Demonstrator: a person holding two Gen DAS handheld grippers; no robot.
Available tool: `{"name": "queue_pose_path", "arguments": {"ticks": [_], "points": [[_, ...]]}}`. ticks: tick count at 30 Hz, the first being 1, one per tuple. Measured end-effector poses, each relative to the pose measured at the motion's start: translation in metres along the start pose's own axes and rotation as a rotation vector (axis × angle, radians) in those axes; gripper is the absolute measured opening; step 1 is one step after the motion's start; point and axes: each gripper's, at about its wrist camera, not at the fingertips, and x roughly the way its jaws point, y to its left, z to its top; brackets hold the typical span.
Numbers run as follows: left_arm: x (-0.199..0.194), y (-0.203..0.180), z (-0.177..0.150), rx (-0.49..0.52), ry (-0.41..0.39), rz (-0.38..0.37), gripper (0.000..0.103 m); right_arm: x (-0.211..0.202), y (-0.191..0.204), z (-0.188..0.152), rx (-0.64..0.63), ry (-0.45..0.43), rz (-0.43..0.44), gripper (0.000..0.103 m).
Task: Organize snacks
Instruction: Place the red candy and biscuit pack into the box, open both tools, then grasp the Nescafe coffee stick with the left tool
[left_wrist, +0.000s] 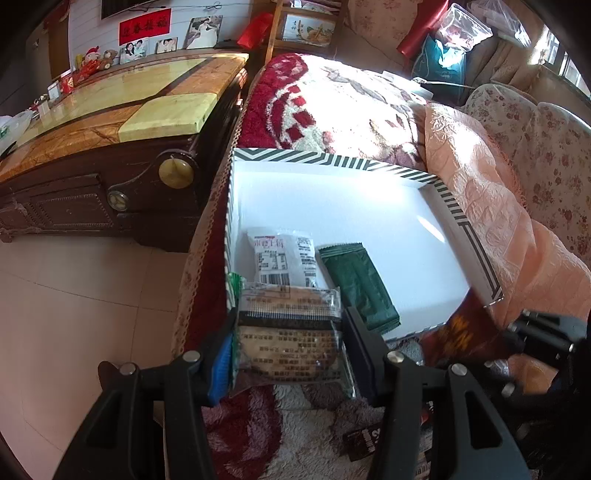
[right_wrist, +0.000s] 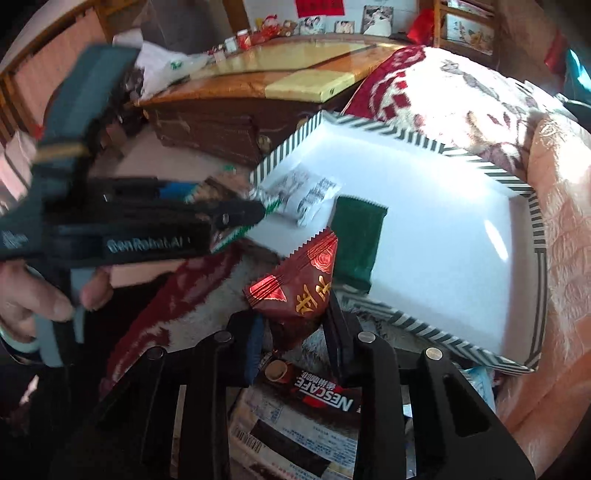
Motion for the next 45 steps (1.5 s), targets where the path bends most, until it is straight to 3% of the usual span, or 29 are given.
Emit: {"name": "queue_pose_path", "arguments": {"ticks": [5, 10, 20, 22, 24, 28, 34, 37, 40, 45], "points": [[0.007, -0.008, 0.011, 0.011, -0.004, 0.002, 0.056, -0.01, -0.029, 0.015, 0.069, -0.033, -0.04, 0.028], [0.024, -0.019, 0.021, 0.036, 0.003, 0.011, 0.056, 0.019, -0.061, 0.024, 0.083, 0.045, -0.131, 0.028], [0.047, -0.026, 0.022, 0.044, 0.019, 0.055, 0.06, 0.046, -0.073, 0.026, 0.093, 0.11, -0.179, 0.028], [0.045, -0.028, 0.021, 0.058, 0.011, 0.069, 0.073, 0.039, -0.074, 0.026, 0.123, 0.089, -0.157, 0.028], [0.04, -0.029, 0.019, 0.068, 0.002, 0.076, 0.079, 0.029, -0.077, 0.026, 0.164, 0.062, -0.149, 0.029], [0.026, -0.029, 0.014, 0.051, -0.004, 0.044, 0.09, 0.002, -0.084, 0.015, 0.267, 0.003, -0.11, 0.036], [-0.005, -0.036, -0.009, 0.083, -0.034, -0.023, 0.093, -0.042, -0.073, -0.021, 0.329, -0.068, -0.065, 0.04], [-0.021, -0.046, -0.029, 0.136, -0.052, -0.088, 0.097, -0.065, -0.063, -0.044, 0.331, -0.093, -0.056, 0.041], [-0.028, -0.059, -0.049, 0.217, -0.035, -0.135, 0.097, -0.08, -0.055, -0.062, 0.307, -0.096, -0.072, 0.056], [-0.034, -0.081, -0.079, 0.354, -0.017, -0.22, 0.097, -0.102, -0.052, -0.09, 0.32, -0.105, -0.084, 0.056]]}}
